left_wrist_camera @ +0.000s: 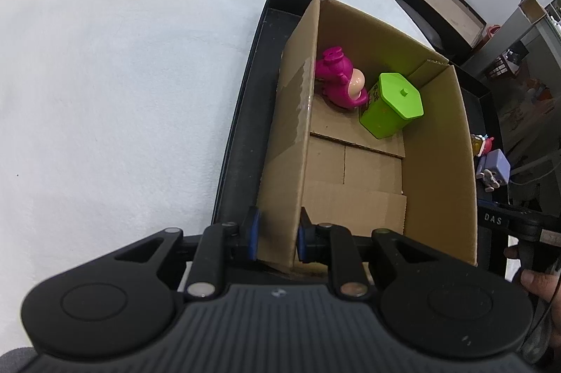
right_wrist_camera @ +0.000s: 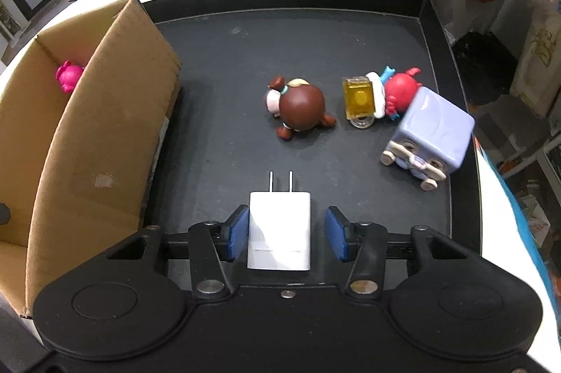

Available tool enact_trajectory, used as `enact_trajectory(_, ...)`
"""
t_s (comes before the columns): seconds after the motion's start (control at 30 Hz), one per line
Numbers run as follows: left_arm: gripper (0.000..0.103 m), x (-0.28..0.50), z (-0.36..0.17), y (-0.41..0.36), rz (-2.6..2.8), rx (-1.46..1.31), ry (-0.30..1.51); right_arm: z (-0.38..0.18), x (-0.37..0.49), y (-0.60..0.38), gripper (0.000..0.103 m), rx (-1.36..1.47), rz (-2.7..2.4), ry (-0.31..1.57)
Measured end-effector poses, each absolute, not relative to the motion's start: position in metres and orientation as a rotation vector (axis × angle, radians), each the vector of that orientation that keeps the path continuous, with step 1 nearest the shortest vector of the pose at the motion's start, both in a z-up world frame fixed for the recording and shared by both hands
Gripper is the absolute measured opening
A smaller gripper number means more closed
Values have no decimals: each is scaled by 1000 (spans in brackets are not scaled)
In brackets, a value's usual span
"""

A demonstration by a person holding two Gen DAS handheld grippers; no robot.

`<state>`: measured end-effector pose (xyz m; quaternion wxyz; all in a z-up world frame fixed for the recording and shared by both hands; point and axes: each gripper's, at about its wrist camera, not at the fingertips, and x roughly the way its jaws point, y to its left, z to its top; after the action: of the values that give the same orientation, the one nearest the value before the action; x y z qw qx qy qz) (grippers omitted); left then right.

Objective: Organize rigid objects
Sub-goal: 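Lower the right gripper onto the white plug charger and close on it, then carry the white charger over the box and open the right gripper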

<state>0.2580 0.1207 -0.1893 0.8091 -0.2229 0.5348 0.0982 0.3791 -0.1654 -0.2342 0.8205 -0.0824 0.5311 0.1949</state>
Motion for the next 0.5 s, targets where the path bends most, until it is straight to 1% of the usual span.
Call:
enact_trajectory(0.07,19,260,-191,120,212,-468,1145,-235,373,-164,37,-203,411,1130)
enact_trajectory(0.23,19,260,-192,120,213,-472,1145,-233,371,-167,36,-155,414,1163)
enact_trajectory(0.5,19,260,-191,119,208,-460,1144,-210,367,-168,36,-130,408,1129)
